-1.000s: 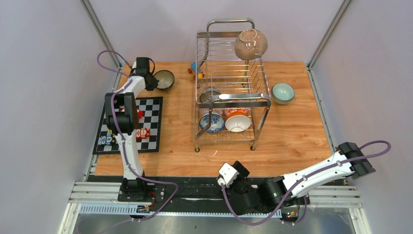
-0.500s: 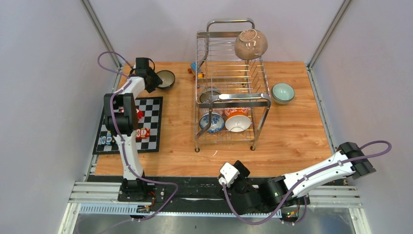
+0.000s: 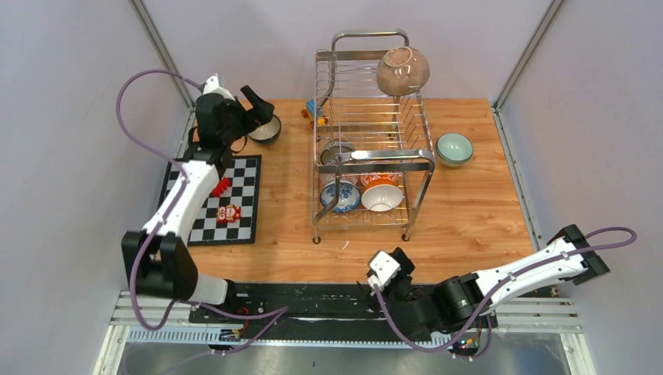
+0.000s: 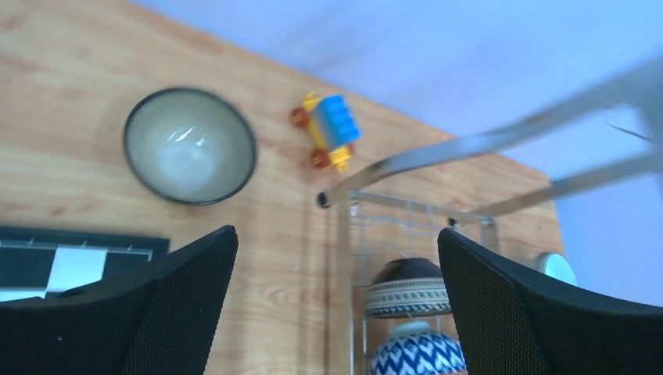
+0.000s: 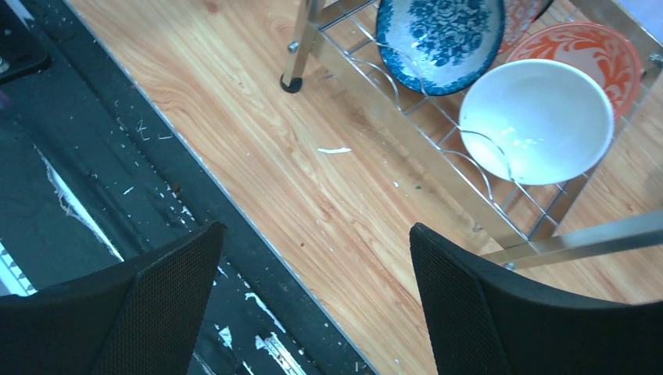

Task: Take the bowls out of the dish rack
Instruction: Place the bowl at the center of the board, then pick up the bowl from the dish rack.

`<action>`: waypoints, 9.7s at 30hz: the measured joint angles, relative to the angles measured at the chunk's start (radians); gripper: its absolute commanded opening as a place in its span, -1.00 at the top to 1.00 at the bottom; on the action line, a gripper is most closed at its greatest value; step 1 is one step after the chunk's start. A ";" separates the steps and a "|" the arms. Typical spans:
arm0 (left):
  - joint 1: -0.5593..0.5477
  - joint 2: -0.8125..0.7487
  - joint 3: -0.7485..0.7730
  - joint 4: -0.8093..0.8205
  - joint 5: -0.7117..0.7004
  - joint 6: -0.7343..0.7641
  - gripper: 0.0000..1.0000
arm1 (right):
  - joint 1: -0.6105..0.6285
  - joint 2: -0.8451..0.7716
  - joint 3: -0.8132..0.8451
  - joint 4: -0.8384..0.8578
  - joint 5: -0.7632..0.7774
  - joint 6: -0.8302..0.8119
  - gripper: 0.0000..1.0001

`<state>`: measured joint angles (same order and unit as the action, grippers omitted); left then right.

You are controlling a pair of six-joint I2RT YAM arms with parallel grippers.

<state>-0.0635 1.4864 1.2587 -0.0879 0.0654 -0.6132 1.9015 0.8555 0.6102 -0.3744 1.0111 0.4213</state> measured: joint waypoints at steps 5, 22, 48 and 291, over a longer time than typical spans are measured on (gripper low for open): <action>-0.052 -0.186 -0.222 0.247 0.045 0.112 -0.97 | 0.000 -0.089 0.000 -0.035 0.040 -0.021 -0.81; -0.294 0.047 -0.412 0.757 0.254 0.496 -0.48 | 0.000 -0.077 -0.016 -0.138 0.041 0.116 -0.77; -0.338 0.242 -0.343 0.792 0.295 0.763 -0.21 | 0.000 -0.079 -0.059 -0.177 -0.024 0.248 -0.76; -0.351 -1.022 -0.462 -0.446 -0.480 -0.189 -1.00 | -1.603 0.647 1.440 0.430 -1.861 0.547 0.95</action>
<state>-0.4149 0.4641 0.7963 -0.5343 -0.4145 -0.8024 0.2981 1.5024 2.0506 0.0551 -0.8497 0.9680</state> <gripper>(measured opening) 0.996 0.163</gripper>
